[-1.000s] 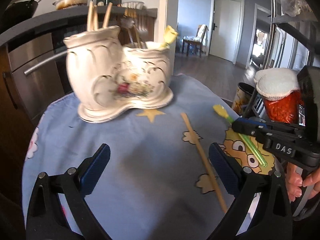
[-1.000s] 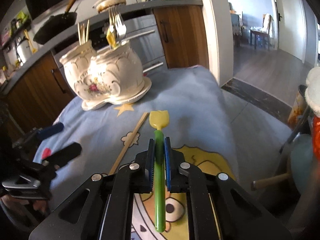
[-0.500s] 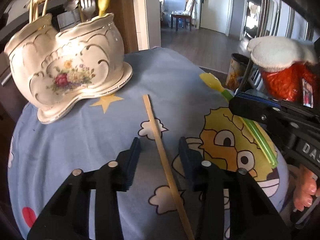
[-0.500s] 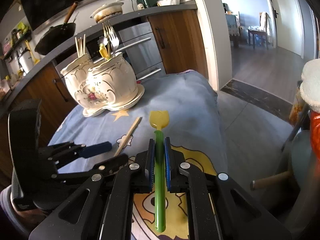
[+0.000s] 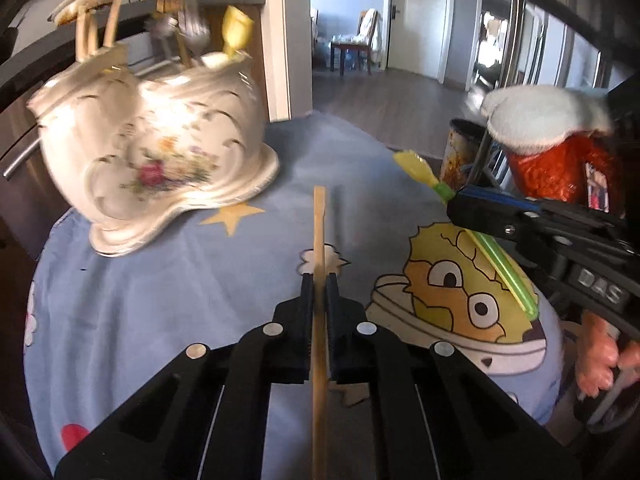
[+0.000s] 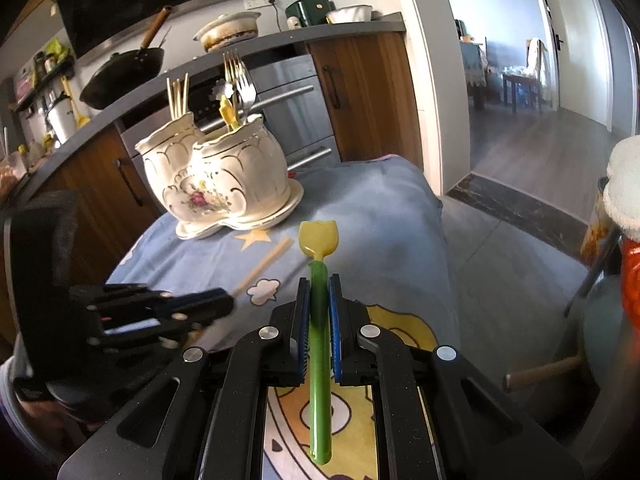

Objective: Organize utensils
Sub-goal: 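Lift the chopstick and green spoon and carry them over the holder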

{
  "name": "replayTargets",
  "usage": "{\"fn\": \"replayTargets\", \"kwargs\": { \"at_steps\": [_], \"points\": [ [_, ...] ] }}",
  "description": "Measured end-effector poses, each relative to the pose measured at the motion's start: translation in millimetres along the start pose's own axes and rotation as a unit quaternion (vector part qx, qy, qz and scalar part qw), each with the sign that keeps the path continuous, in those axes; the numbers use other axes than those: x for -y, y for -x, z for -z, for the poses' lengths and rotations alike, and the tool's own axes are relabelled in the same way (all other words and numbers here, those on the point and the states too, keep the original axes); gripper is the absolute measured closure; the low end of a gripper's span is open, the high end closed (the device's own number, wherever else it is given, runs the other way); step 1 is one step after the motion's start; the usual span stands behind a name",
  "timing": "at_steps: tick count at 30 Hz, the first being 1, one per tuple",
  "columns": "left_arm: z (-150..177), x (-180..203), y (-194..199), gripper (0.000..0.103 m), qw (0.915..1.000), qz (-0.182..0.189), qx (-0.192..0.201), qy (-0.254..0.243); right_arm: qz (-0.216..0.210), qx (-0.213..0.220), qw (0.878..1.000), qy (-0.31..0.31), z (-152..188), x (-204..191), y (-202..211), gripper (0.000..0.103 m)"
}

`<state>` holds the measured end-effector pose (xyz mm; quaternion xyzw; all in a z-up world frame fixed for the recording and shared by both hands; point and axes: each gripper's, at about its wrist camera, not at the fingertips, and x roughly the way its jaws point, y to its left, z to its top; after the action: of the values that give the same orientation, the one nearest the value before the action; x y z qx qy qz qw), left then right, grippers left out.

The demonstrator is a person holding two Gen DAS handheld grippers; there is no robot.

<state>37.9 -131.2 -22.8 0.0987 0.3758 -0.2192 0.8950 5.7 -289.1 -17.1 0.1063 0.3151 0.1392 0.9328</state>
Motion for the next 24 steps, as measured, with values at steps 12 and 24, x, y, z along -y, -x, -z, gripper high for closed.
{"fn": "replayTargets", "kwargs": {
  "at_steps": [12,24],
  "points": [
    [-17,-81,98,0.097,0.9902,0.007,0.135,0.033,-0.036,0.073,0.996,0.034,-69,-36,15,0.093],
    [-80,-140,121,0.097,0.9615,0.011,0.263,0.079,-0.122,0.150,0.981,-0.002,-147,-60,-13,0.093]
  ]
}}
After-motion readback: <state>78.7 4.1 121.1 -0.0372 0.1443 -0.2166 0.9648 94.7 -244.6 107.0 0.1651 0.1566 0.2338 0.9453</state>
